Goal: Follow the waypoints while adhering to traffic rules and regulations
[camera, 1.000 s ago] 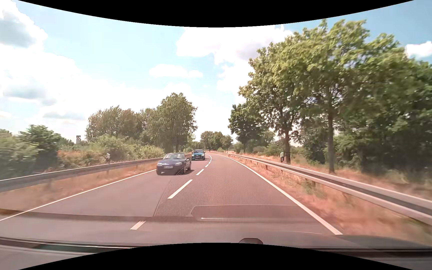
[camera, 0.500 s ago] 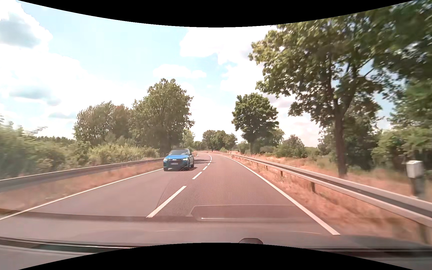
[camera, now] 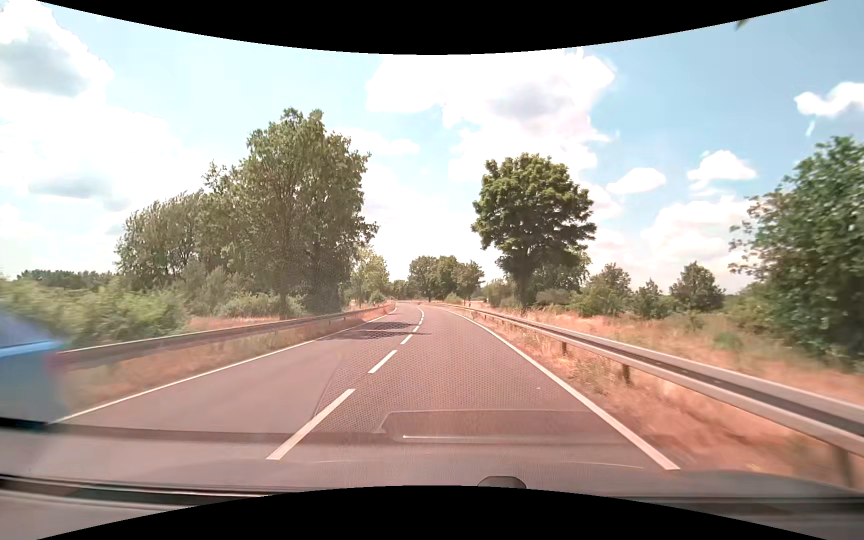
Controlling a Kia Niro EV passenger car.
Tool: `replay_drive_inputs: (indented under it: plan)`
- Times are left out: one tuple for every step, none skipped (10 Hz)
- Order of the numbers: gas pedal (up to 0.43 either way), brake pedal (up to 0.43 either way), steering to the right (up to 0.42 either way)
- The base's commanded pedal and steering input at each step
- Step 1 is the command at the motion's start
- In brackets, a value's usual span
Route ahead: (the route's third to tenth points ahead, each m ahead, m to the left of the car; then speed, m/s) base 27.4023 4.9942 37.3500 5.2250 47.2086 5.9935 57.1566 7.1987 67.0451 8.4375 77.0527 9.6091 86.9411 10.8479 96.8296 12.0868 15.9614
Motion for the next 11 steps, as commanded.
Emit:
replay_drive_inputs:
  plan:
    - [0.079,0.000,-0.013]
    - [0.079,0.000,-0.012]
    - [0.079,0.000,-0.012]
    - [0.079,0.000,-0.012]
    - [0.079,0.000,-0.012]
    - [0.079,0.000,-0.012]
    - [0.079,0.000,-0.012]
    - [0.079,0.000,-0.012]
    - [0.079,0.000,-0.012]
    - [0.079,0.000,-0.012]
    - [0.079,0.000,-0.012]
